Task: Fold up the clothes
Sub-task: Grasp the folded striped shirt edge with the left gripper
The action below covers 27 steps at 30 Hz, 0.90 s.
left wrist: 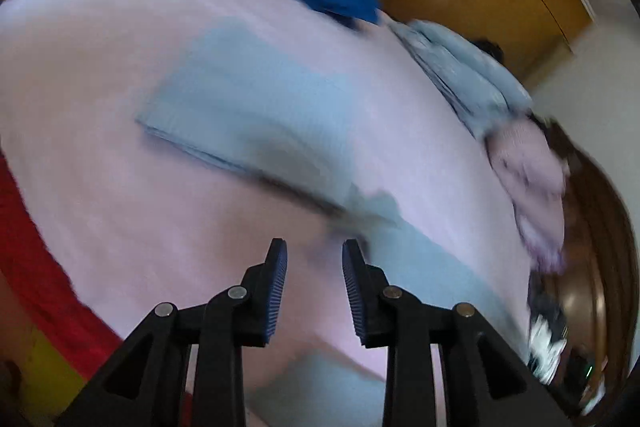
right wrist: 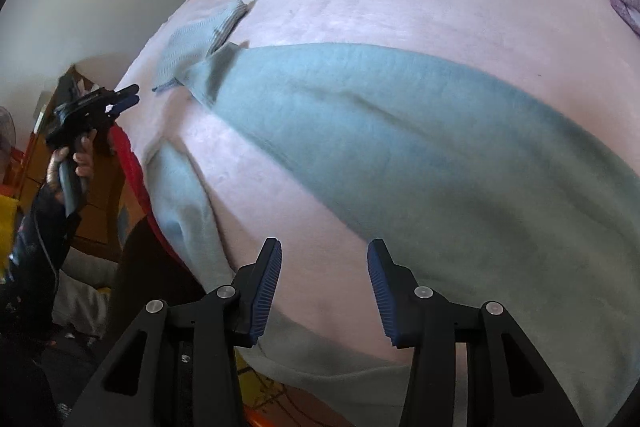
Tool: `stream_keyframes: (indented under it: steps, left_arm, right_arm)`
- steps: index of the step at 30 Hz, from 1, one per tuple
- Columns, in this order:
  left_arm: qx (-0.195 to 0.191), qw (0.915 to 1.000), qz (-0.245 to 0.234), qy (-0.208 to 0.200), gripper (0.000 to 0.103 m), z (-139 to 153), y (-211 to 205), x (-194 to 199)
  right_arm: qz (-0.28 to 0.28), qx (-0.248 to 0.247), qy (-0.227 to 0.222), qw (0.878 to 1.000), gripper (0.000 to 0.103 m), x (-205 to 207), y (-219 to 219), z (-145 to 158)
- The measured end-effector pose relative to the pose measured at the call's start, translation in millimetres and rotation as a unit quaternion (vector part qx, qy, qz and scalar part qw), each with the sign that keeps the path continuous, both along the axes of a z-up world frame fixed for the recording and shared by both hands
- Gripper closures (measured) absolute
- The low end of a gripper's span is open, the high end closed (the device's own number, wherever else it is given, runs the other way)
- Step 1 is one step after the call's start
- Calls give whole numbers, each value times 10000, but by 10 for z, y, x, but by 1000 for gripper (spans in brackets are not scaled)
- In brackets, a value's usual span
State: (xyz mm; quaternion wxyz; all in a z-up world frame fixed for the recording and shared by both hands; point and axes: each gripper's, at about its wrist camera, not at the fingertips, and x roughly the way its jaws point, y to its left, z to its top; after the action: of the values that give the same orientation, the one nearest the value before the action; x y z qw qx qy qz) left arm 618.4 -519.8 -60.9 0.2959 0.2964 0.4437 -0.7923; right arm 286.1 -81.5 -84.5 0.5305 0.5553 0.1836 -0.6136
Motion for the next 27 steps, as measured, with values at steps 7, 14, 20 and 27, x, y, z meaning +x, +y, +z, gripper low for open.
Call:
stream_keyframes:
  steps: [7,14,20,27]
  left_arm:
    - [-61,9946,959,-382,78,-97,-979,356]
    - [-284,9930,641,-948,77,-239,-1463,70]
    - [-426,9907,87,-1293,72,-484,-1562,-242]
    - [-395,9920,6,-1198,47,-636,-1685,-255]
  right_arm:
    - [277,24,-44,9996,57,182,-379,42]
    - [1072,-147,159,9940,57,556,-1430,205]
    - [1383,-466,111,9892,57,882,-1955,297]
    - [1426,-94,23,9897,57,978,-2073,43]
